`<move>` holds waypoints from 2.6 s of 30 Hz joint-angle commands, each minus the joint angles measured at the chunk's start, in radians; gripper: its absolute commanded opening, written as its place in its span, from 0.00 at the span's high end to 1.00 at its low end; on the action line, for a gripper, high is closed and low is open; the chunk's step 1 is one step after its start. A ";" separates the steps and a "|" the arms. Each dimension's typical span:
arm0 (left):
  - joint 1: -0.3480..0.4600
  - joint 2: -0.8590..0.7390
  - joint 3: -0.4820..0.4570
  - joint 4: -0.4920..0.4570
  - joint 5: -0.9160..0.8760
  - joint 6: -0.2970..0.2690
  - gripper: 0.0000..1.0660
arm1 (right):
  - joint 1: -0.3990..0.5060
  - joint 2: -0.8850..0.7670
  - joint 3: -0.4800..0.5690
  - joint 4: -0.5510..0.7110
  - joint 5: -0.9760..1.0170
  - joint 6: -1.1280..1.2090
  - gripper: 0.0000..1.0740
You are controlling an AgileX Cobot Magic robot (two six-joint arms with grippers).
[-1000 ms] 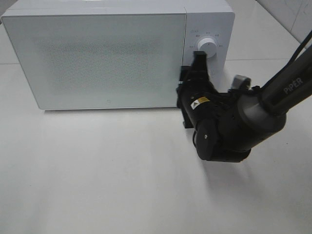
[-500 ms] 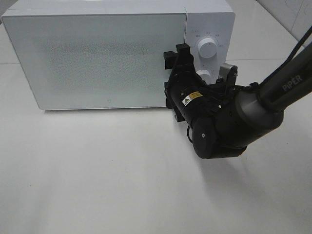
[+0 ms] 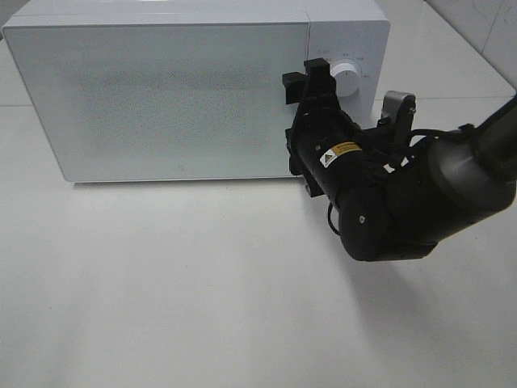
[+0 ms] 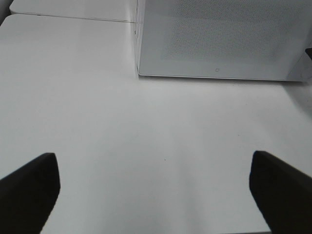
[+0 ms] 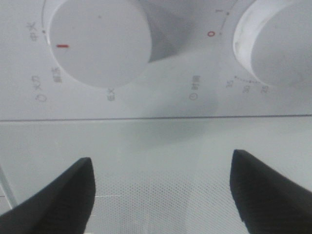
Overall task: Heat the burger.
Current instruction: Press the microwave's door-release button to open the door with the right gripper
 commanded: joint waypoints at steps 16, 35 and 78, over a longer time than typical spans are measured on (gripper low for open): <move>0.004 -0.015 0.001 -0.004 -0.010 -0.008 0.08 | -0.002 -0.389 0.058 -0.170 0.700 -0.760 0.31; 0.004 -0.015 0.001 -0.004 -0.010 -0.008 0.08 | -0.002 -0.851 0.058 -0.456 1.572 -1.253 0.31; 0.004 -0.015 0.001 -0.004 -0.010 -0.008 0.08 | -0.472 -1.835 0.265 -0.672 2.019 -1.122 0.29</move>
